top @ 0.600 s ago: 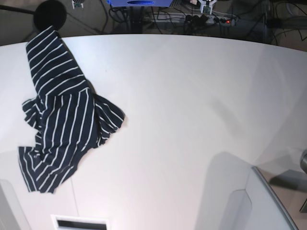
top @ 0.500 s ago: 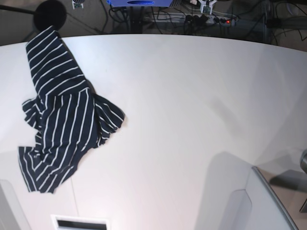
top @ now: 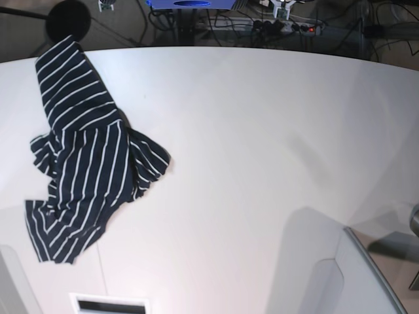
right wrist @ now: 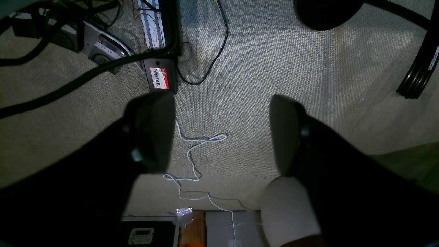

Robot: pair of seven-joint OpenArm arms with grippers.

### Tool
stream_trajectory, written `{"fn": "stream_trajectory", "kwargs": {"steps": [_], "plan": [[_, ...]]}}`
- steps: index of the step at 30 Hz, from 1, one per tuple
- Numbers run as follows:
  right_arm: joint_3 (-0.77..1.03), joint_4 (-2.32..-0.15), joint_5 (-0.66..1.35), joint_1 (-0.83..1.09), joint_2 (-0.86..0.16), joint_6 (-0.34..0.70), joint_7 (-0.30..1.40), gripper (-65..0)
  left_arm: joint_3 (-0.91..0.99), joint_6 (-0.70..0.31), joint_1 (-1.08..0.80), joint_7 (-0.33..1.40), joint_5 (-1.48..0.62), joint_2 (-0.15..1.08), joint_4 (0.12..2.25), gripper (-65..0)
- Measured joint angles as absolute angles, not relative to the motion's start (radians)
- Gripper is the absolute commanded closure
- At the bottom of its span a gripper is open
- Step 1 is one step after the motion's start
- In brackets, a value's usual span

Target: Layout the t-shirt on the table in an organized manner, then fold the t-shirt properly

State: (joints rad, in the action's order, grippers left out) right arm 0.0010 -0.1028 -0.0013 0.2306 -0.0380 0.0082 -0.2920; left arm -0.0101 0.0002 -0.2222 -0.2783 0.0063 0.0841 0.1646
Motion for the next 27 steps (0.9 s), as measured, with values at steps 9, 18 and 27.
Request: {"fn": "stream_trajectory", "kwargs": {"steps": [9, 18, 27], "plan": [[0.001, -0.105, -0.001, 0.239, -0.033, 0.008, -0.292, -60.9, -0.010, 0.000, -0.222, -0.278, 0.006, 0.084, 0.165, -38.2], [0.001, -0.105, 0.001, 0.244, -0.033, 0.008, -0.292, 0.0, -0.010, 0.000, -0.222, -0.279, 0.006, 0.084, 0.164, 0.0], [0.001, -0.105, -0.001, 0.245, -0.033, 0.008, -0.293, -0.2, -0.010, 0.000, -0.228, -0.284, 0.006, 0.084, 0.171, 0.0]]}}
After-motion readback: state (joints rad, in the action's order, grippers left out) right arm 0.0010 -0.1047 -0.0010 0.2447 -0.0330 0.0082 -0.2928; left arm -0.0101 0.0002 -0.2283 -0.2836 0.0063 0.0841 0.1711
